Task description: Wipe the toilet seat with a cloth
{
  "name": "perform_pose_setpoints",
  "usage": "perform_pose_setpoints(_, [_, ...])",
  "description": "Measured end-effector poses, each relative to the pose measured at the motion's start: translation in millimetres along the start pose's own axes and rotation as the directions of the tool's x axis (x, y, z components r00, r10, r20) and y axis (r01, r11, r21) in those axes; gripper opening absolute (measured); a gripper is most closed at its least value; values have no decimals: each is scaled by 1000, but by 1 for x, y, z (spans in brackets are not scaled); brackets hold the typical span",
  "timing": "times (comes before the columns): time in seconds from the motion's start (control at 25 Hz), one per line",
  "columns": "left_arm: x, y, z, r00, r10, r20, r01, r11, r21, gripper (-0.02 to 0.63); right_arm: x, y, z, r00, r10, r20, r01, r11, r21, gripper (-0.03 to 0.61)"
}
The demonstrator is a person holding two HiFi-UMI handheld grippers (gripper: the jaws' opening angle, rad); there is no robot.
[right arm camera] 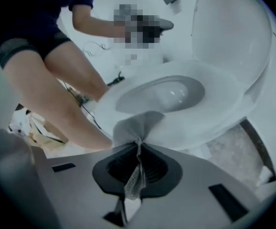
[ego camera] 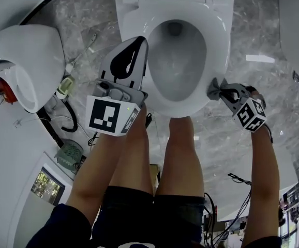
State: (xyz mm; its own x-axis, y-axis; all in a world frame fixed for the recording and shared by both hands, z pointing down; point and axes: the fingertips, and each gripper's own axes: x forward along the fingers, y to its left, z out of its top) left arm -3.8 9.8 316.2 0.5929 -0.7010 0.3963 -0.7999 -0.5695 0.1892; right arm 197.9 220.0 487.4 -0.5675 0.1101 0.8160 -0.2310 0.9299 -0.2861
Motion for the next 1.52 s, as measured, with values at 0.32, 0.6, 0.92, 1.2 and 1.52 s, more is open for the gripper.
perform_pose_setpoints(0.32, [14,8,15,1000,-27,11,27,1000,-7,20,-31,-89,27,988,-155,27,155,988,-7,34])
perform_pose_setpoints(0.6, [29,17,17,999,-51,-7,51,999,9,20,-48,-171,70,913,-386,128,375,921,100,34])
perform_pose_setpoints(0.92, [37,23,25,998,-66,-14,66,997,28,20,-32,-122,63,960,-250,123,241,966,90,34])
perform_pose_setpoints(1.2, [39,27,28,998,-61,-2,61,998,19,20,1,-52,56,999,-25,-29,20,990,-138,35])
perform_pose_setpoints(1.52, [32,34,31,999,-23,29,24,1000,-19,20,16,-180,123,974,-213,-76,179,929,-323,35])
